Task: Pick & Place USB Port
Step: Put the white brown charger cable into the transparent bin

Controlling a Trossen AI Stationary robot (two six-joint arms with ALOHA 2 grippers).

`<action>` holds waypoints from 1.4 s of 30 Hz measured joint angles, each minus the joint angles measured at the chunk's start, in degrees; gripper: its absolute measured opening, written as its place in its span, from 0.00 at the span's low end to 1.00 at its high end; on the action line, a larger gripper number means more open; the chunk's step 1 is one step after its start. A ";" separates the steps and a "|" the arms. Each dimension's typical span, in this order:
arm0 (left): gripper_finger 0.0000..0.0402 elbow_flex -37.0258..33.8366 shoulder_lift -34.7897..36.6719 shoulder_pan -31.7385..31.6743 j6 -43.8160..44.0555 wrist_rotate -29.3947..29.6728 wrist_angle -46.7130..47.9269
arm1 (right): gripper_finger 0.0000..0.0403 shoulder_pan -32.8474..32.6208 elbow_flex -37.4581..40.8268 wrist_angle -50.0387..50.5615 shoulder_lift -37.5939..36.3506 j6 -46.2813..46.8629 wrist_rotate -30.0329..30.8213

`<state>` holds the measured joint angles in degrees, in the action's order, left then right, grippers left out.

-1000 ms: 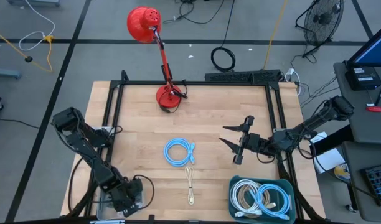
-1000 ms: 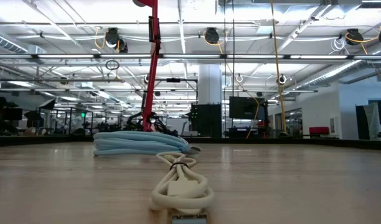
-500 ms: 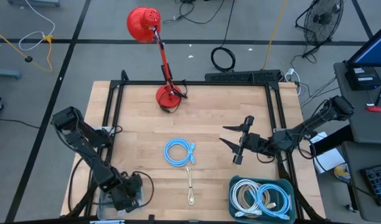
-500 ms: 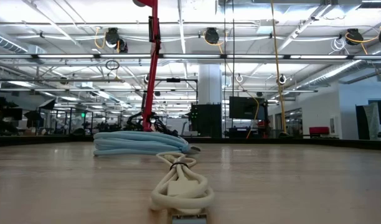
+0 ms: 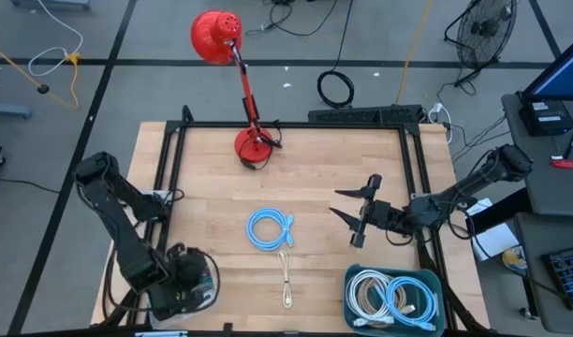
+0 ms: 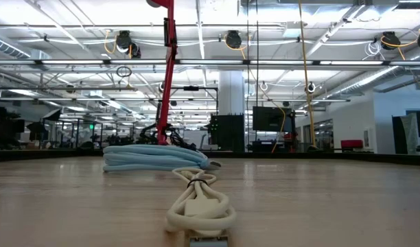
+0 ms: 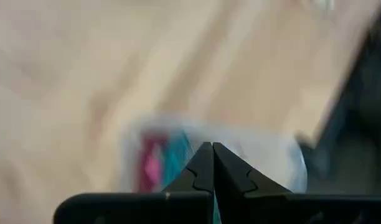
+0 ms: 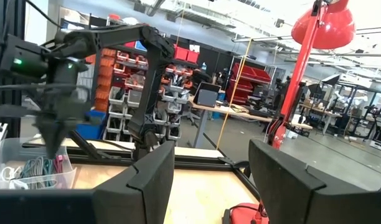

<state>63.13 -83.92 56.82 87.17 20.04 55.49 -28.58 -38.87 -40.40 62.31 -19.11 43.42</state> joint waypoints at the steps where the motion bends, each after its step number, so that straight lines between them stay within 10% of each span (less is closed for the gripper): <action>1: 0.00 0.52 0.00 -0.77 -0.08 3.21 1.82 | 0.49 0.00 0.00 -0.02 0.00 0.00 0.00; 9: 0.05 0.99 0.00 -15.61 -9.56 14.15 4.10 | 0.49 0.00 0.00 -0.03 -0.01 0.00 0.00; 17: 0.27 0.97 -0.02 -31.36 -46.14 -0.21 -24.31 | 0.49 -0.01 0.00 0.48 0.00 -0.47 0.18; 25: 0.44 0.92 -3.75 -34.84 -68.46 -12.46 -27.79 | 0.49 -0.02 0.00 0.98 -0.01 -0.85 0.26; 34: 0.49 0.95 -12.92 -36.79 -65.79 -12.89 -30.31 | 0.49 -0.02 -0.02 1.22 -0.01 -0.70 0.35; 42: 0.49 0.97 -21.34 -39.29 -56.21 -27.21 -41.58 | 0.49 -0.02 -0.01 1.83 -0.01 -0.20 0.41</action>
<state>64.10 -105.26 17.53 30.97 -7.17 13.91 -28.60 -38.88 -38.57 62.30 -19.31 43.83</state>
